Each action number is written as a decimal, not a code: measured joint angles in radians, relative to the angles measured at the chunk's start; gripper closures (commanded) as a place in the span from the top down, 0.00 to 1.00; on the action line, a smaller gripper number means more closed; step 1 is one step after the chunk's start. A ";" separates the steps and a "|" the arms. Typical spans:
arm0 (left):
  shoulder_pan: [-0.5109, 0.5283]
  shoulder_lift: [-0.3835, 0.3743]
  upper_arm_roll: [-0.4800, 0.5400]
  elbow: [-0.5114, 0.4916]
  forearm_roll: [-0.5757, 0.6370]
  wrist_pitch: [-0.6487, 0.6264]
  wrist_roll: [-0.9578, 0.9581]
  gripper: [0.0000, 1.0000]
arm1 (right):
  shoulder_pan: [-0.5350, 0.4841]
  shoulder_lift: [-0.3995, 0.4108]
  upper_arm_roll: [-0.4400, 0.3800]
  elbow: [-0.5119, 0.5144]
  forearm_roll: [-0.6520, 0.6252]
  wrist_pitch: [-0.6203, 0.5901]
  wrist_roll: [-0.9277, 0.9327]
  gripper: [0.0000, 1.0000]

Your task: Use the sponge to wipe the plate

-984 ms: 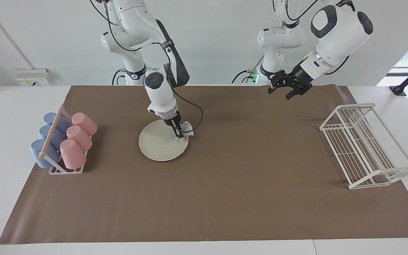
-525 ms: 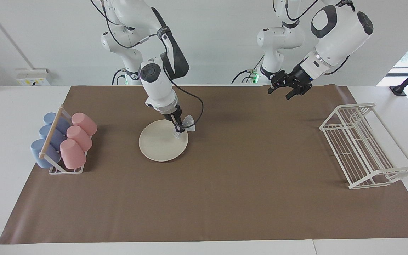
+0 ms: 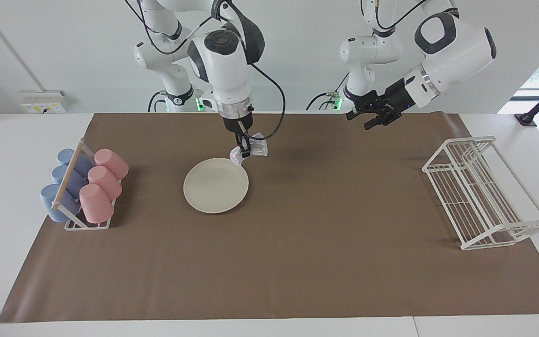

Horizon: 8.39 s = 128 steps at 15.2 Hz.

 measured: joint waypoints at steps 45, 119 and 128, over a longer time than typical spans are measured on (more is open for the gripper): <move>-0.252 0.133 -0.003 -0.086 -0.580 0.237 0.241 0.00 | -0.020 0.011 -0.013 0.125 -0.011 -0.080 -0.232 1.00; 0.021 0.419 0.009 0.652 0.948 -0.180 -0.506 1.00 | -0.557 -0.144 -0.015 0.069 -0.089 -0.329 -1.838 1.00; 0.023 0.231 -0.013 0.582 0.820 -0.342 -0.190 1.00 | -0.549 -0.144 -0.014 0.069 -0.089 -0.329 -1.838 1.00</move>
